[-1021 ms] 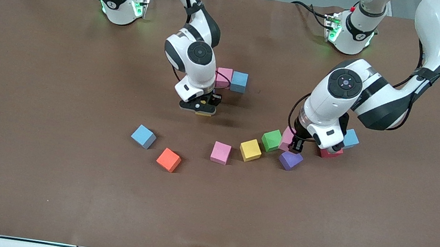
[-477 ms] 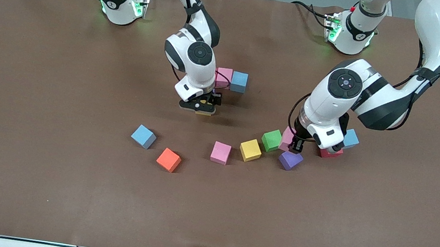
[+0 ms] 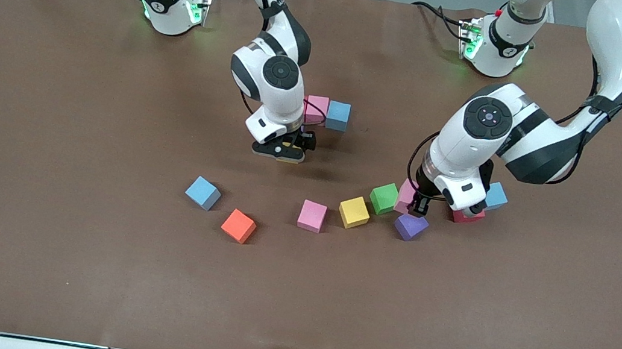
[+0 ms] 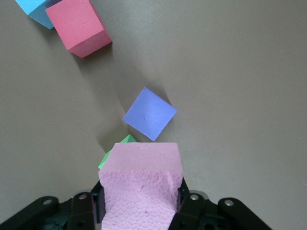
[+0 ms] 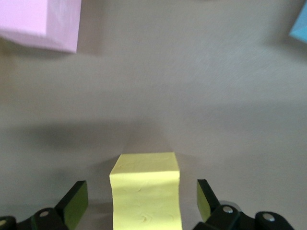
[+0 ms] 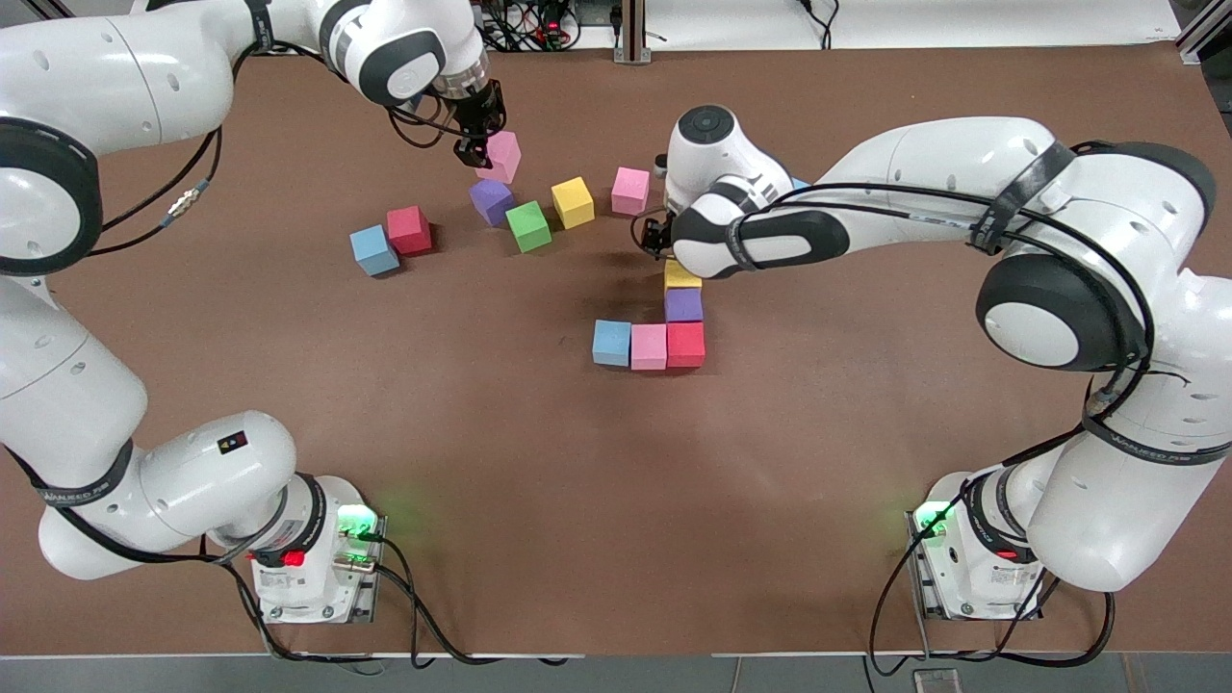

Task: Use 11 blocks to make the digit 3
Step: 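Reach the cyan cube with the right gripper while the left gripper carries pink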

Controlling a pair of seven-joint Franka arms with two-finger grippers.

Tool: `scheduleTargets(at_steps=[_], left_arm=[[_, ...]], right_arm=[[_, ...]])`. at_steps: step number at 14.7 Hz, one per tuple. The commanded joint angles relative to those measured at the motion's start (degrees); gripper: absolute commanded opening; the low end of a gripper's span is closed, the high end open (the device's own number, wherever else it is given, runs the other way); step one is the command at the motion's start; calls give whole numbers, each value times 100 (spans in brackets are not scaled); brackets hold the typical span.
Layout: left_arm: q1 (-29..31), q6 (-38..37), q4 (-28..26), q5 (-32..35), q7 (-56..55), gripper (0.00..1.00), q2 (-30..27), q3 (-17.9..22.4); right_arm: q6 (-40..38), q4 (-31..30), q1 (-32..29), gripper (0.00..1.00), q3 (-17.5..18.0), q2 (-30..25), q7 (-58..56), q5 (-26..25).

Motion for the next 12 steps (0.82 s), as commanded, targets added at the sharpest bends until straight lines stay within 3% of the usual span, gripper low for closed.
scheduleTargets(at_steps=[1,12], left_arm=[[-63,-123,136,-98,34,41,70,1],[-467,-132,197,-107,-352,41,122,10]], right_arm=[[-317,-184,-310,100,0,-562,443,-23],[-204,-176,-2007,100,-26,-335,508,-76]])
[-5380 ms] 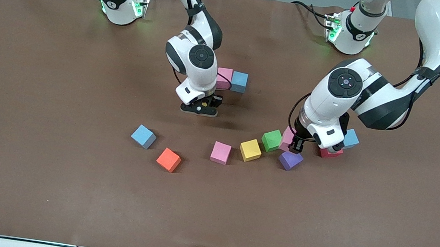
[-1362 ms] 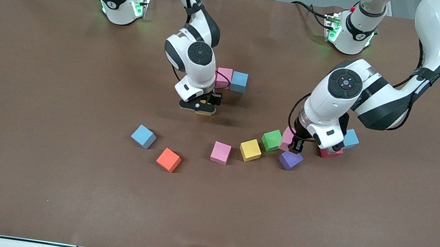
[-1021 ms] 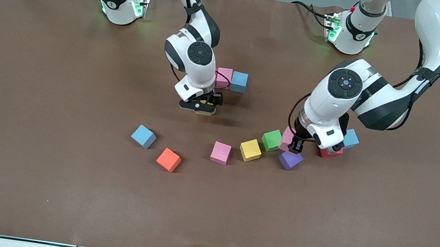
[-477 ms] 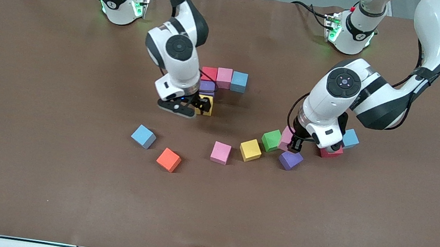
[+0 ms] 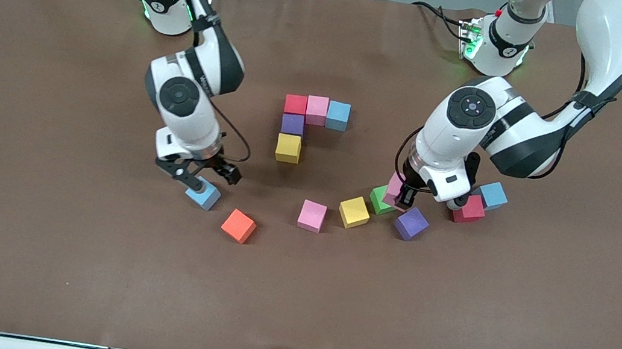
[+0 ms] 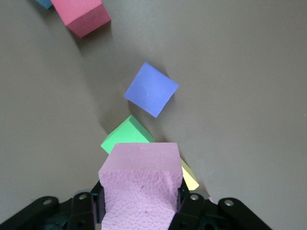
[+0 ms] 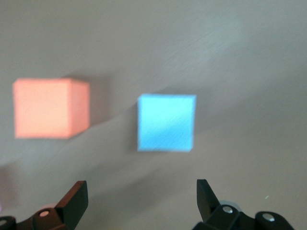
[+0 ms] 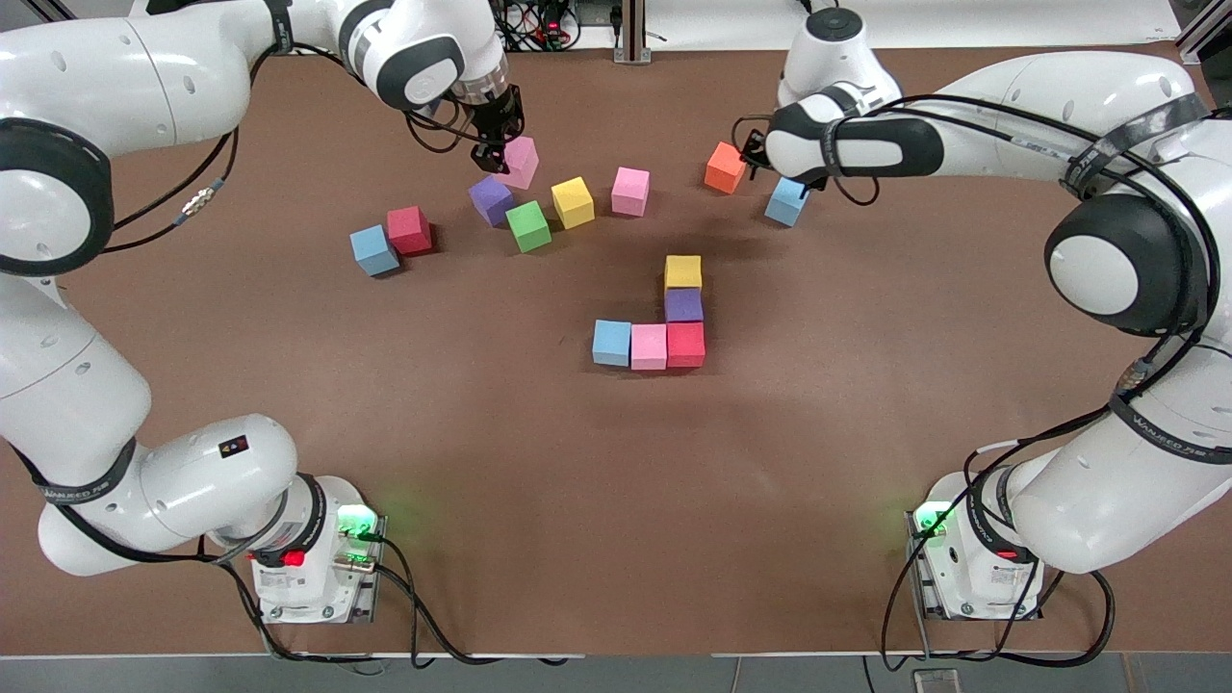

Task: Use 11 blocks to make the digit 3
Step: 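Reach the cyan cube with the right gripper while the left gripper carries pink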

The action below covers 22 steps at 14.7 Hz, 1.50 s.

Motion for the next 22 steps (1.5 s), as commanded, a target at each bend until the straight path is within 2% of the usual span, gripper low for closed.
scheduleTargets(at_steps=[1,7,10,11,14,17,18,22], left_arm=[[-229,-132,139,-81,-331,41,98,9],[-836,-132,-1,-64,-1481,41,203,18],[-1345,-132,-10,-20,-2219,41,396,123],[-1651,-132,-27,-20,-2466,40,440,254],[-2723,-44,69,-46,-3116,40,651,1009],[-3612,306,350,-81,-3846,40,853,1905],[-3754,438,385,-90,-3918,40,862,2012],[-3799,694,631,-3,-3857,40,1090,2031]], right_arm=[[316,-56,-355,100,113,212,-107,-64],[722,154,-620,100,139,801,-469,-11],[669,295,-620,100,166,819,-477,6],[634,339,-603,100,175,819,-477,6],[441,418,-594,100,175,793,-477,50],[440,410,-559,100,175,802,-460,59],[440,410,-559,100,175,802,-425,94],[423,366,-515,95,175,828,-267,384]])
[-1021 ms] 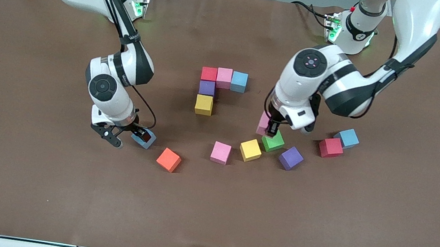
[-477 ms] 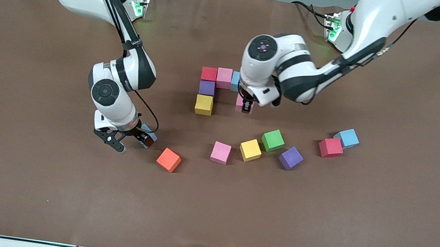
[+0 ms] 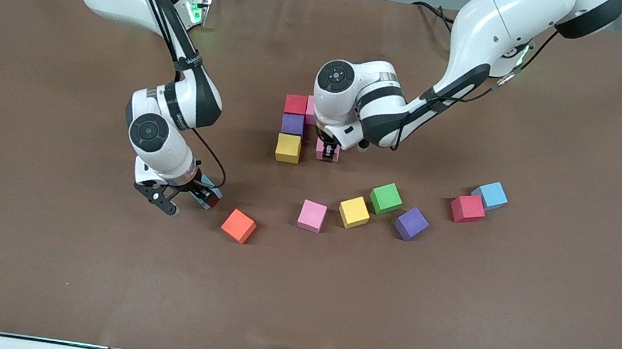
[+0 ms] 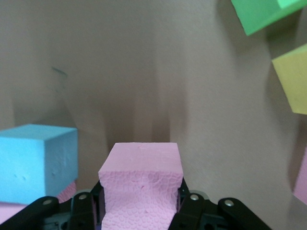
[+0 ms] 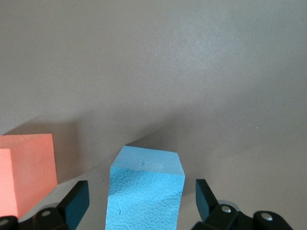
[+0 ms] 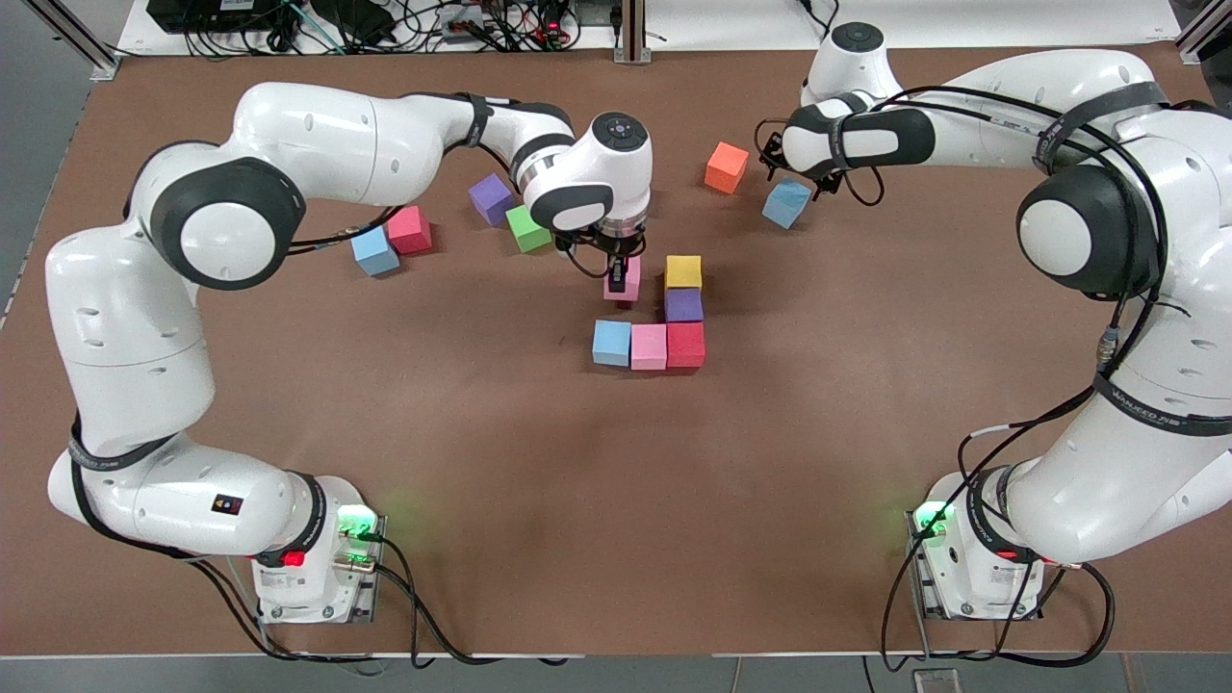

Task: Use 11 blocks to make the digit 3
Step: 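Grasp the cyan cube with the right gripper while the left gripper lowers pink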

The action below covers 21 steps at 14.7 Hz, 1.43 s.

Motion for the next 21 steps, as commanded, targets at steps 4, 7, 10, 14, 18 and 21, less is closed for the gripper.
scheduleTargets(at_steps=[4,7,10,14,18,21], left_arm=[[-296,343,337,66,-509,40,222,232],[-578,492,337,66,-509,40,274,540],[-727,669,390,40,-509,40,371,619],[-842,669,504,-4,-553,40,459,628],[-859,669,697,4,-553,41,573,637],[-851,669,689,66,-527,53,582,646]], right_arm=[[-107,-44,23,94,51,27,468,155],[-125,-70,23,93,43,27,530,155],[-125,-79,14,85,43,27,539,155],[-195,-70,23,25,43,27,539,155],[-265,-27,84,3,60,-52,451,155],[-686,123,76,2,148,-210,241,155]])
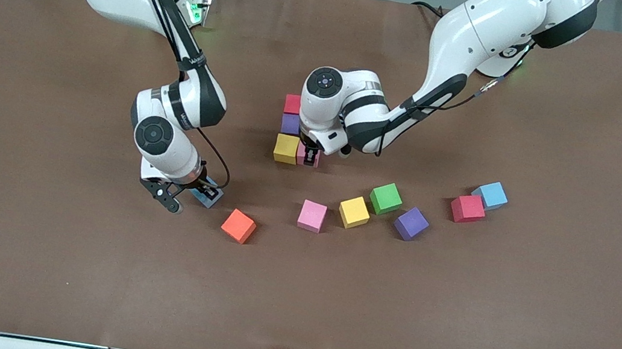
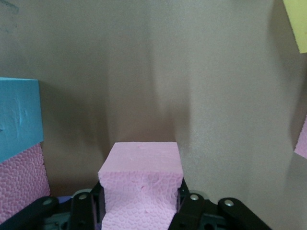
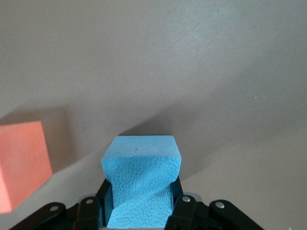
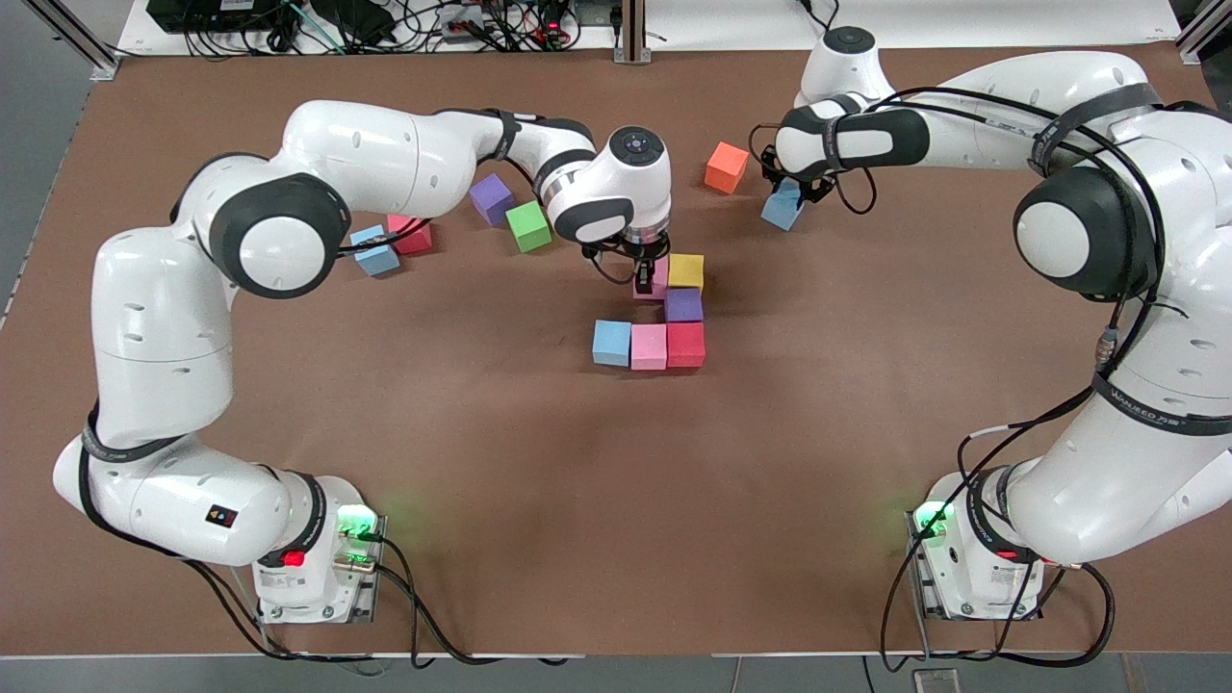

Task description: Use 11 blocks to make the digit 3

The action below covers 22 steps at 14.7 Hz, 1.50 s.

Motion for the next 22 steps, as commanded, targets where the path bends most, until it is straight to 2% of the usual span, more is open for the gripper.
scheduleTargets(at_steps=[1,2,5,8,10,13,16,18,22], left_arm=[[-108,42,146,84,-520,80,78,115],[-116,33,146,75,-529,100,52,167],[-38,-98,129,84,-520,100,-80,159],[6,-432,94,75,-494,100,-299,115],[85,-660,93,14,-389,100,-466,10],[419,-959,120,-13,-47,100,-546,-385],[648,-995,356,13,611,100,-502,-412],[640,-995,785,58,1086,100,-354,-273],[403,-890,1700,31,1457,100,25,378]], right_arm=[[-380,63,20,2,54,-247,-292,62],[-390,63,11,2,98,-291,-346,62],[-390,72,29,2,151,-291,-503,54],[-390,72,81,2,292,-353,-1477,62],[-390,133,152,2,406,-397,-2074,53],[-373,160,362,3,494,-458,-3086,10],[-320,186,661,3,476,-432,-3238,-34],[-302,195,802,3,476,-423,-3238,-69],[-83,213,1066,3,468,-248,-3063,-61]])
